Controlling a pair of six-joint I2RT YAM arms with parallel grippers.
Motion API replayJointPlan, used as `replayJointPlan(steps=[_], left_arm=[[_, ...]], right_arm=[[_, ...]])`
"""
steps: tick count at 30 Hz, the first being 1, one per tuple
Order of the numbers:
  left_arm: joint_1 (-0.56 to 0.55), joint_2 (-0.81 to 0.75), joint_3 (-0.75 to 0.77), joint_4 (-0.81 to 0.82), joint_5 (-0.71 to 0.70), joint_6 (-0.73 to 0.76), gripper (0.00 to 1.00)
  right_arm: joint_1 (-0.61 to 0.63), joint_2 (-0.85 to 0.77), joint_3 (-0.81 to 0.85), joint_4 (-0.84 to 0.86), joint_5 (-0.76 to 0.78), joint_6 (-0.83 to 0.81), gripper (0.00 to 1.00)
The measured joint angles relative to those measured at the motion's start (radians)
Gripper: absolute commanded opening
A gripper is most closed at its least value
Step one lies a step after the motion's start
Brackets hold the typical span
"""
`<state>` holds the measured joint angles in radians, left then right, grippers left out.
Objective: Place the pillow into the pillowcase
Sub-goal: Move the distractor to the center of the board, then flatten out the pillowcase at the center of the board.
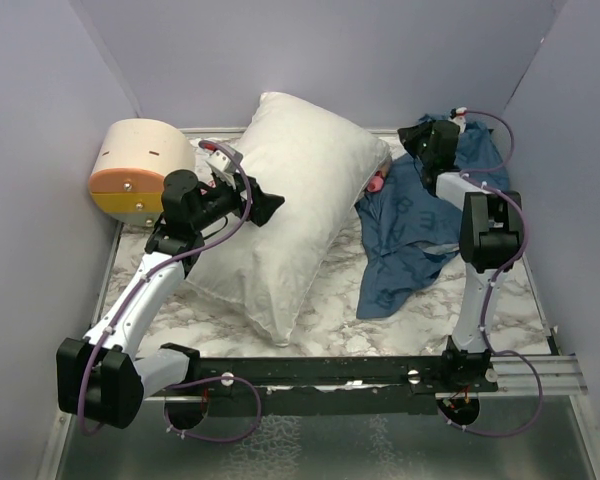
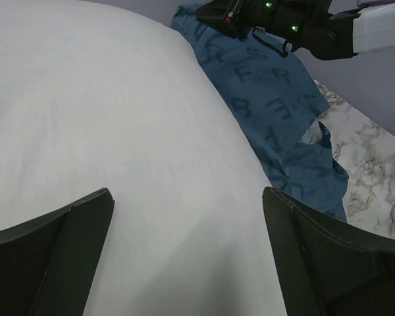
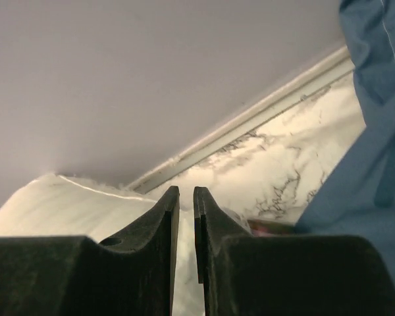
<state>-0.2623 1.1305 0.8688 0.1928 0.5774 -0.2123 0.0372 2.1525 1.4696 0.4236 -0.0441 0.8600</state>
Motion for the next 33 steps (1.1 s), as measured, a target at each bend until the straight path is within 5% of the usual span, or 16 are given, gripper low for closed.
replayJointPlan(steps=[7,11,14,22,30,32,33], left_arm=[[0.0,0.0,0.0,-0.002,0.0,0.003,0.99],[0.0,0.0,0.0,-0.002,0.0,0.002,0.99],[0.0,0.0,0.0,-0.001,0.0,0.001,0.99],[-0.002,-0.004,-0.001,-0.001,0.002,-0.02,0.97],[-0.073,-0.106,-0.025,-0.06,-0.008,-0.141,0.91],[-0.14,-0.156,-0.05,-0.069,-0.026,-0.185,0.9],[-0.187,-0.185,-0.07,-0.073,-0.046,-0.207,0.9]], right_arm=[[-0.006,-0.101,-0.087,-0.053,-0.05,-0.092,0.31],[-0.006,-0.276,-0.323,-0.08,-0.135,-0.184,0.7],[0.001,-0.425,-0.488,-0.12,-0.203,-0.256,0.8],[0.1,-0.723,-0.69,-0.287,-0.209,-0.384,0.8],[0.152,-0.623,-0.708,-0.38,-0.097,-0.403,0.74],[0.164,-0.581,-0.708,-0.383,-0.08,-0.402,0.59],[0.169,-0.563,-0.709,-0.385,-0.076,-0.402,0.39]])
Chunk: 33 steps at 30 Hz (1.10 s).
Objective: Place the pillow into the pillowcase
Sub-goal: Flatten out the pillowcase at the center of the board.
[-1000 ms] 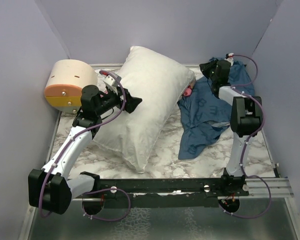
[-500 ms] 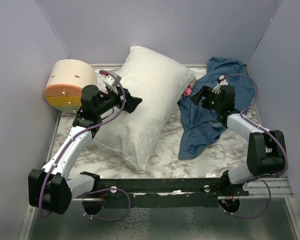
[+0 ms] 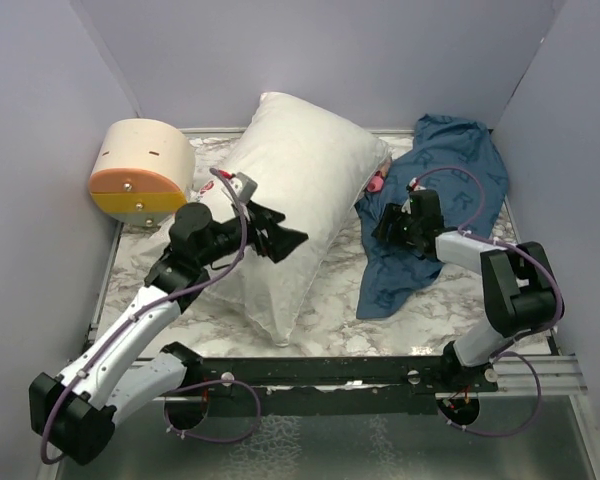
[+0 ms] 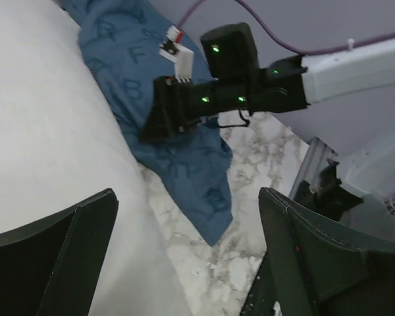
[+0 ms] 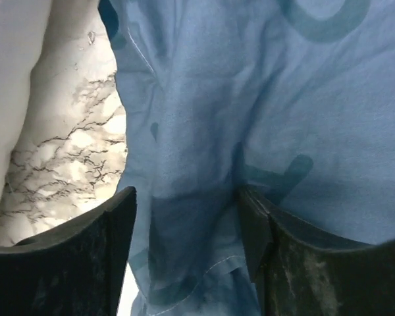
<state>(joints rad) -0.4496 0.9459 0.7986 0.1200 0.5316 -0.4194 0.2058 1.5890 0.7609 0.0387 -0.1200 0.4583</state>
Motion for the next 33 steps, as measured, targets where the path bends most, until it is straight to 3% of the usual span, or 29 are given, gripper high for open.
replayJointPlan(steps=[1,2,7,11,17,21,26,33], left_arm=[[-0.05,-0.03,-0.024,-0.005,-0.026,-0.026,0.9],[-0.103,-0.051,-0.046,-0.006,-0.05,-0.045,0.89],[-0.325,-0.087,-0.152,-0.028,-0.207,-0.135,0.88],[-0.462,-0.066,-0.172,-0.055,-0.34,-0.177,0.88],[-0.602,0.047,-0.043,-0.133,-0.53,-0.184,0.89],[-0.692,0.143,0.028,-0.131,-0.621,-0.165,0.93],[-0.73,0.196,0.0,-0.078,-0.648,-0.084,0.99],[-0.721,0.236,0.035,0.003,-0.68,0.028,0.99]], right_arm=[[0.006,0.018,0.0,-0.002,0.002,0.0,0.11],[0.008,0.026,0.0,-0.003,0.003,0.0,0.02],[0.009,-0.056,-0.037,-0.005,0.026,0.005,0.01],[0.008,-0.28,-0.045,-0.015,0.034,0.008,0.01],[0.008,-0.532,0.031,0.012,0.021,0.027,0.01],[0.008,-0.593,0.069,0.022,-0.023,0.04,0.01],[0.008,-0.632,0.08,0.021,-0.089,0.053,0.01],[0.008,-0.692,0.079,0.028,-0.18,0.075,0.01]])
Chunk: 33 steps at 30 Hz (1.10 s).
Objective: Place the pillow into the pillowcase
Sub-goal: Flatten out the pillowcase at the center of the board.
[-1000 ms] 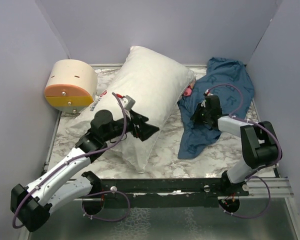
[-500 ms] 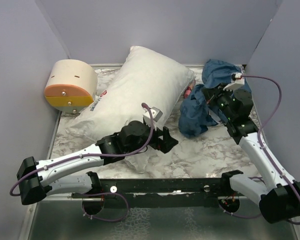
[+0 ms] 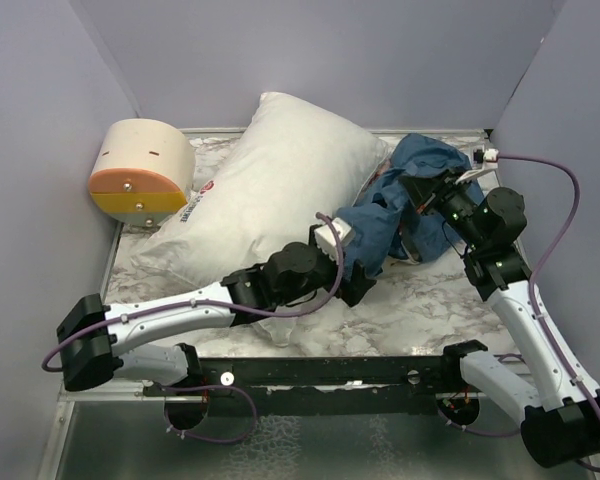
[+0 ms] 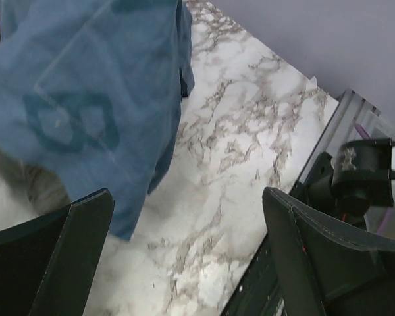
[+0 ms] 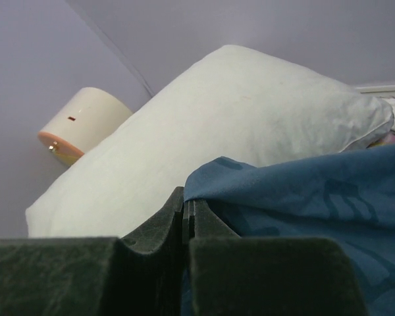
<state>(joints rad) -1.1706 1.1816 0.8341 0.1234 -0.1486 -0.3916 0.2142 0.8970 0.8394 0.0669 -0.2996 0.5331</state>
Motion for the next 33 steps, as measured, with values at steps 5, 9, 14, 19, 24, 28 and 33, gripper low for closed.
replayJointPlan(steps=[5,9,14,19,24,28,33], left_arm=[[0.037,0.299,0.204,0.044,-0.028,0.033,0.98],[0.078,0.375,0.256,0.015,-0.042,0.028,0.82],[0.156,0.413,0.303,0.019,-0.039,0.007,0.03],[0.194,0.364,0.285,0.021,-0.01,0.01,0.0],[0.217,0.209,0.231,0.011,0.017,0.009,0.0],[0.243,0.116,0.231,-0.009,0.031,0.009,0.0],[0.279,0.088,0.231,-0.045,0.06,0.009,0.0]], right_arm=[[0.0,-0.007,-0.025,0.017,-0.059,0.023,0.01],[0.0,-0.011,-0.025,0.016,-0.068,0.023,0.01],[0.0,-0.023,-0.025,0.012,-0.068,0.006,0.03],[0.0,-0.022,-0.025,-0.003,-0.068,-0.016,0.23],[0.0,-0.023,-0.023,-0.016,-0.069,-0.048,0.75],[0.0,-0.042,-0.021,-0.051,-0.069,-0.077,0.81],[0.0,-0.082,-0.021,-0.118,-0.069,-0.102,0.81]])
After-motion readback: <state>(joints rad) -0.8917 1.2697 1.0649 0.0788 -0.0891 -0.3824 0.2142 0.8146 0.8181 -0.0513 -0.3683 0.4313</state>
